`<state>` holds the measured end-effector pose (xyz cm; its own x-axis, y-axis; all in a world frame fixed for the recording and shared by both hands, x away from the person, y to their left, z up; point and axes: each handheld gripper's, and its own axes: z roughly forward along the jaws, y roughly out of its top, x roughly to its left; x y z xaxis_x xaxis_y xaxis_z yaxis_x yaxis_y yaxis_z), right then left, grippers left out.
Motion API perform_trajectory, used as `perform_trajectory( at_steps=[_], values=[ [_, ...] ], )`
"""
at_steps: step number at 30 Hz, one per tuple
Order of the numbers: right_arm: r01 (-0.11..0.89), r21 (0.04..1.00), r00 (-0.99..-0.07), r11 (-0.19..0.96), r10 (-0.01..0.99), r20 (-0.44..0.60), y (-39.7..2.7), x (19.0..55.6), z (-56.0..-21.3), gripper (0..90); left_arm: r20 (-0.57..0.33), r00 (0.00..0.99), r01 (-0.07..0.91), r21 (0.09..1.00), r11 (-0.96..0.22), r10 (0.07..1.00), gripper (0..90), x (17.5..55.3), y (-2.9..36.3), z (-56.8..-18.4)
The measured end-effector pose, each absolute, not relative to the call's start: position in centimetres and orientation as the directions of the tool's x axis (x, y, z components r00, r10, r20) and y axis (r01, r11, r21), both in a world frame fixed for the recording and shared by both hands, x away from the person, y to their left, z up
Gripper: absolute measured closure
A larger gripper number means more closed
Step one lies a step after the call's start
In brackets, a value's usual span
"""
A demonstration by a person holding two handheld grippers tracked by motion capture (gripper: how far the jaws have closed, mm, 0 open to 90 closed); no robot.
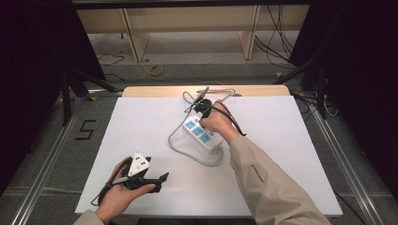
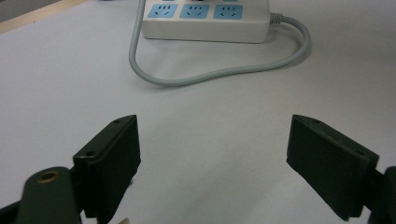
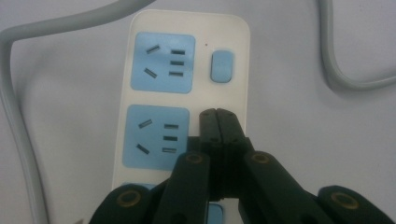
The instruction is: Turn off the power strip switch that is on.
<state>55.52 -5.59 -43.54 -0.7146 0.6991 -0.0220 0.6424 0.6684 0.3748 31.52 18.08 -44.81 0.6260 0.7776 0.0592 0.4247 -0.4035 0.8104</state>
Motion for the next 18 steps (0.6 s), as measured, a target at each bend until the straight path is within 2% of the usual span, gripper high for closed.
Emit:
perform_trajectory(
  at_steps=[18],
  values=[
    [0.640,0.370,-0.716,0.673,0.697,-0.029,-5.46,55.49,-43.53,90.0,0.053,0.624,0.427,0.812,-0.398,0.779,17.1,31.52,18.01,-44.84]
  ],
)
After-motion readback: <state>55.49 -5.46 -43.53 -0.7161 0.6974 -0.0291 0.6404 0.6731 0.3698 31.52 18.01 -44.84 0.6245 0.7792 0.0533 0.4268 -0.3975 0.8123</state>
